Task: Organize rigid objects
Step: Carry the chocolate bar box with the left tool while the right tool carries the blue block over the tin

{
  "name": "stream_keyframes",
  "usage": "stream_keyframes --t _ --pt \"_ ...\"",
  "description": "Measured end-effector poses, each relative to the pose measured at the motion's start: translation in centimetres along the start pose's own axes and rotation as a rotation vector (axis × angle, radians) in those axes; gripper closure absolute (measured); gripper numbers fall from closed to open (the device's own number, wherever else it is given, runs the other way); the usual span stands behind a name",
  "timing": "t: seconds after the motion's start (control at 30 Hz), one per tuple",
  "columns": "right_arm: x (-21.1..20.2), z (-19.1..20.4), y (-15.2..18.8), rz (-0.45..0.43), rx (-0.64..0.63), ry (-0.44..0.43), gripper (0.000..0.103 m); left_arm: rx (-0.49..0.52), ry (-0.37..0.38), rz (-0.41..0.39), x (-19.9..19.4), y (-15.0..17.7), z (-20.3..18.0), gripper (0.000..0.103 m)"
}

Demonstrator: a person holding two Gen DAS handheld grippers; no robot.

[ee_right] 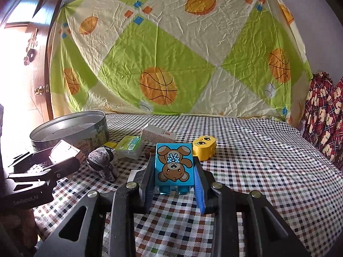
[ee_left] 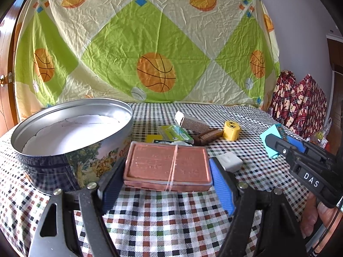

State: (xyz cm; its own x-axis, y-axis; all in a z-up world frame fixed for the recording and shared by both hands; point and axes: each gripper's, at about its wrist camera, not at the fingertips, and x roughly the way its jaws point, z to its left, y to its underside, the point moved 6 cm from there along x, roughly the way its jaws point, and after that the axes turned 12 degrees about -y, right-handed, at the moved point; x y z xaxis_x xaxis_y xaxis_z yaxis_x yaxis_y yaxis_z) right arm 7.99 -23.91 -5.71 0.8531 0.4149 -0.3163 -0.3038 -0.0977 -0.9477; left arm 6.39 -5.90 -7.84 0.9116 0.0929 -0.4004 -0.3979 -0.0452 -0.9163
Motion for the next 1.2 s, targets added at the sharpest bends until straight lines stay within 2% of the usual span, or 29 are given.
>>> stream_keyframes --t 0.87,1.2 --pt "-1.8 -0.1 -0.2 -0.100 -0.013 0.002 0.069 -0.002 -0.018 -0.077 -1.2 -0.5 -0.2 0.026" --pt "-2.1 -0.3 -0.2 -0.112 -0.005 0.011 0.069 0.003 -0.031 -0.116 -2.0 -0.3 -0.4 0.026"
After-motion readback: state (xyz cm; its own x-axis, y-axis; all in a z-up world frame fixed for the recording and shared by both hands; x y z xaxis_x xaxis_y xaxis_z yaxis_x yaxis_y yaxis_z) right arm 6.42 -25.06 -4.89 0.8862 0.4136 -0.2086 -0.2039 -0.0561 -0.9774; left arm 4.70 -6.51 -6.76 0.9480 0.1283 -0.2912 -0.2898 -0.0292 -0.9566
